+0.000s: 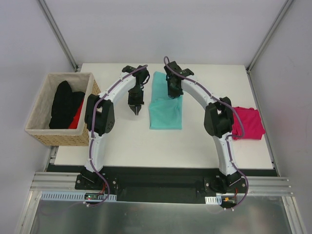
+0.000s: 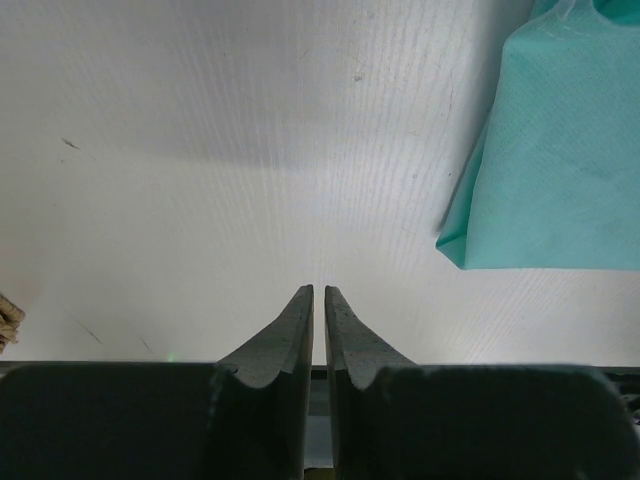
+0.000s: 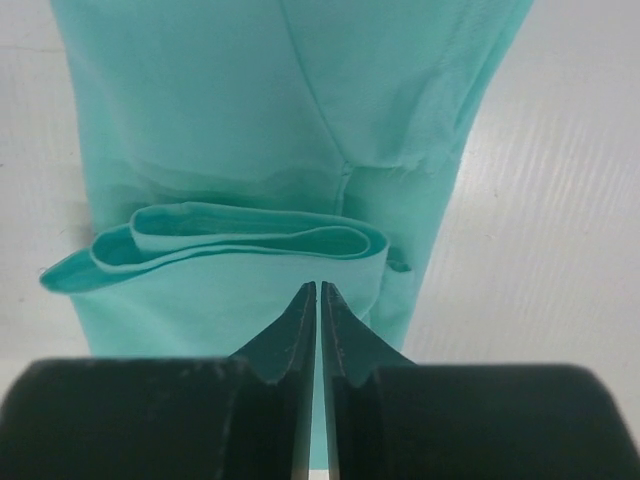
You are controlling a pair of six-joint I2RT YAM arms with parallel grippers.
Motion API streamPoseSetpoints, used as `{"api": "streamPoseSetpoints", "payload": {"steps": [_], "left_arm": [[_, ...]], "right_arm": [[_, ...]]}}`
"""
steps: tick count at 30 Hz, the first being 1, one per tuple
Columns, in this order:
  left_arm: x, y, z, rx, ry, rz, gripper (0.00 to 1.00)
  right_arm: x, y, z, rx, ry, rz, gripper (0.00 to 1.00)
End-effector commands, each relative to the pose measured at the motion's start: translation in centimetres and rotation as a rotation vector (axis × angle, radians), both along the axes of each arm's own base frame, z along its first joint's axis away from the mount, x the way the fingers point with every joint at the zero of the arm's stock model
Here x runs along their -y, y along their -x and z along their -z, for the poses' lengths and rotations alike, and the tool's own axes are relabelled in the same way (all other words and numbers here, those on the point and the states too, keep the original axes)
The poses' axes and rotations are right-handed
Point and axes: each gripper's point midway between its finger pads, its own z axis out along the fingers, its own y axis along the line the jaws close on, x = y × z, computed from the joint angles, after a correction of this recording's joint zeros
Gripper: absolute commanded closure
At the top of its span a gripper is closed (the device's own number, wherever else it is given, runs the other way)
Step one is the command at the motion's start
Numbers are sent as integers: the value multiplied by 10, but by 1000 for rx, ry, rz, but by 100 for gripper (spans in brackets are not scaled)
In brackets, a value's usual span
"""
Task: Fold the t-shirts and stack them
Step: Fold the folded rectangular tshirt in 1/3 of the way
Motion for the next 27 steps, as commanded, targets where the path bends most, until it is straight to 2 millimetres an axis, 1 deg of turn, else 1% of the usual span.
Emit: {"api": "streamPoseSetpoints", "payload": {"steps": [1,5,11,16,21,22,26,27], "left_arm": [[-12,2,-20,28,-18,-29,92],[-13,0,-17,19,-16,-33,92],[-12,-7,-13,16,-5,-32,92],[-15,-10,-10,5,-7,-38,92],[-22,-10,-9,-4,-13,-48,92],[-23,-10,-10,-4,-13,-50,92],[-28,-12,-11,1,-12,-61,92],[-28,-12,-12,-1,-11,-62,92]], "right_arm": [[-13,1,-12,13,-62,-1,94],[-18,4,-4,-9,-76,-1,94],[-17,9,13,-52,-77,19,94],[-17,9,27,-81,-78,34,94],[-10,3,39,-108,-99,80,94],[-5,0,44,-118,-95,91,94],[7,-9,52,-128,-98,128,94],[9,-13,52,-124,-101,135,93]]}}
